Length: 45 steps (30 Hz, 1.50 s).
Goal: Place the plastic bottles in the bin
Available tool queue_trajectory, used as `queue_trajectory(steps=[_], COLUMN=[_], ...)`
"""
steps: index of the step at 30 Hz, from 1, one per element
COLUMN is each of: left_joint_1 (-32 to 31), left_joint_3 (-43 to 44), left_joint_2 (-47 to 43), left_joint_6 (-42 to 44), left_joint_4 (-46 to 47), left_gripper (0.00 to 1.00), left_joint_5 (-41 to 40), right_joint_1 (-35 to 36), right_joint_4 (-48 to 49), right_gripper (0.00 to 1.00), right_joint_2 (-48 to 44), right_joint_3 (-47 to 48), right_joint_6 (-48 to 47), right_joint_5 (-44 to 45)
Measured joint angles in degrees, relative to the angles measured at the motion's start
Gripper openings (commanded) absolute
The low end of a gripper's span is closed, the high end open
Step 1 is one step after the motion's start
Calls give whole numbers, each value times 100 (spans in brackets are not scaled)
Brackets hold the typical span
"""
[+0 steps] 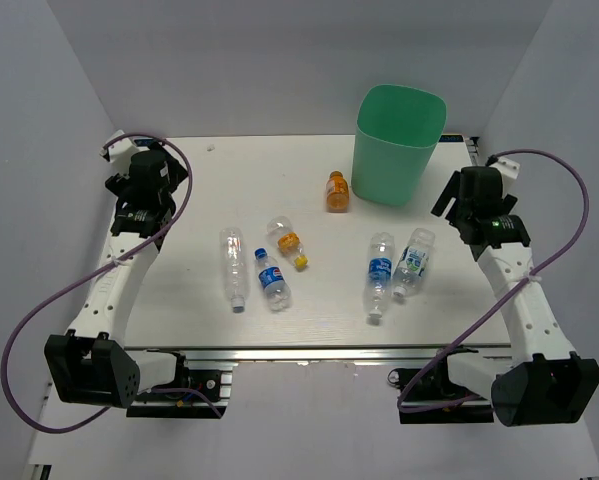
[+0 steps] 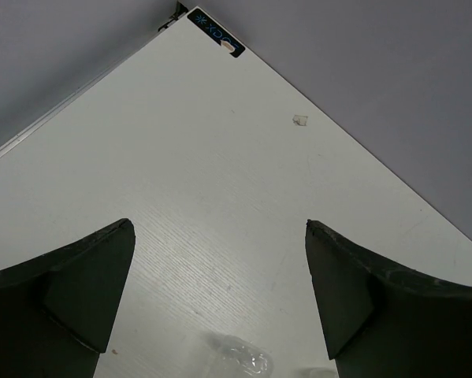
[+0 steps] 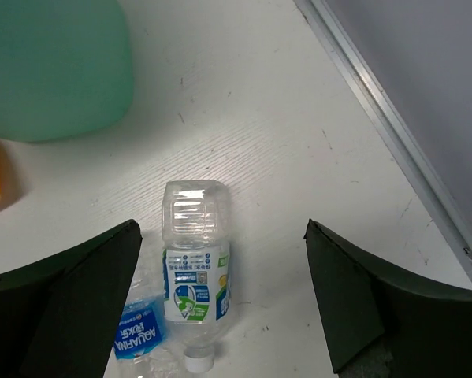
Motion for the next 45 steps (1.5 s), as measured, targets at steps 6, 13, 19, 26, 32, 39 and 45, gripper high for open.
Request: queue_trajectory(steps=[6,13,19,26,32,39,45], left_joint_1=[0,0,0,0,0,0,0], left_joint_3=[-4,-13,-11,-13,-11,-13,-20], left_joint_2=[149,461,557,669,673,673,671], left_joint_6=[22,42,85,107,131,175,188], left_joint_4=[17,4,4,-2,-44,-37,-11], left_gripper=[98,98,98,98,98,98,98], left_joint_5=[136,317,433,448,420,417,466], right_joint_1=[0,7,11,11,11,11,11], right_joint_4=[184,367,739,975,1014,555,1950], right_gripper=[89,89,89,56,41,44,45], right_joint_2=[-227,291,1034,1869,1934,713,-428], right_joint_3=[-551,-1005,-1276,-1414,-1298,96,1172], right_joint_6=[35,101,254,407,444,66,-785], right_joint_5=[-787,-1537,-1875,-1801,-1532,-1040,-1578])
